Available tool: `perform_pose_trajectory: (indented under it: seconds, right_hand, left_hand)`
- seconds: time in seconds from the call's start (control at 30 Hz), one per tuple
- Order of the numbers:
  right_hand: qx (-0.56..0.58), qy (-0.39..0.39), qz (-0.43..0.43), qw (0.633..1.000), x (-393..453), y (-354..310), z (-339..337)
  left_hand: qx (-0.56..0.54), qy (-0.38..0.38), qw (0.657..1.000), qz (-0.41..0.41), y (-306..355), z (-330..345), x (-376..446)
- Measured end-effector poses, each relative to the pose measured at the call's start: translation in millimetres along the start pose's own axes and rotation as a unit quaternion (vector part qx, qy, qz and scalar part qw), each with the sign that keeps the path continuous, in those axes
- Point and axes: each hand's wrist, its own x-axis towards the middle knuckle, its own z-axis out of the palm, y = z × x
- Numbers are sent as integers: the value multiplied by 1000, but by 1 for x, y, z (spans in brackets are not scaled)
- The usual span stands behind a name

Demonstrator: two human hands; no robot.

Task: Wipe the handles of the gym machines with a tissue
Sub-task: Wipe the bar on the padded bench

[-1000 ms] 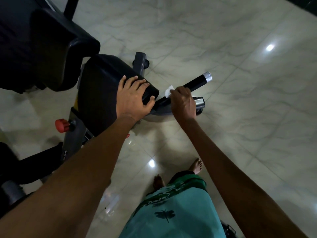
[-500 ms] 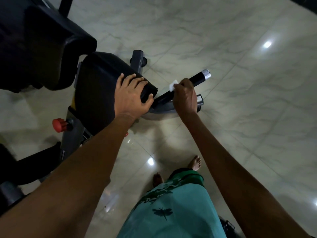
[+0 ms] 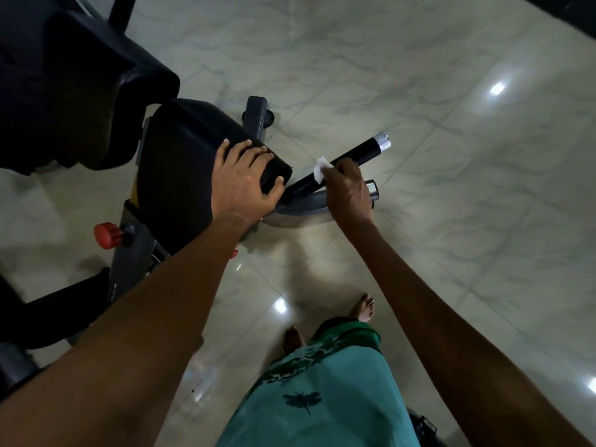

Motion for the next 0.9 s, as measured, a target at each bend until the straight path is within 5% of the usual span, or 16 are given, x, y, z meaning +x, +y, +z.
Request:
perform_pose_trajectory:
  seconds: [0.07,0.17,0.33,0.53,0.7,0.83,0.9]
  right_hand:
    - [-7,-20,42,999,-1,9,-12]
    - [35,65,113,991,17,14,-18]
    - [22,21,23,999,1,1,-9]
    - [74,125,131,981,19,17,-19]
    - [55,18,58,997,3,5,-14]
    - [82,128,148,977,20,25,-21]
    - [60,121,168,976,33,19,-24]
  left_hand:
    - [1,10,1000,3,0,1,-1]
    - [2,5,1000,1,-1,1,-1]
    - [1,6,1000,2,0,1,0]
    - [-2,14,1000,4,-1,2,-1]
    - [3,9,1000,0,0,1,-1]
    - [4,14,1000,3,-1,3,-1]
    - [5,8,1000,2,0,2,-1]
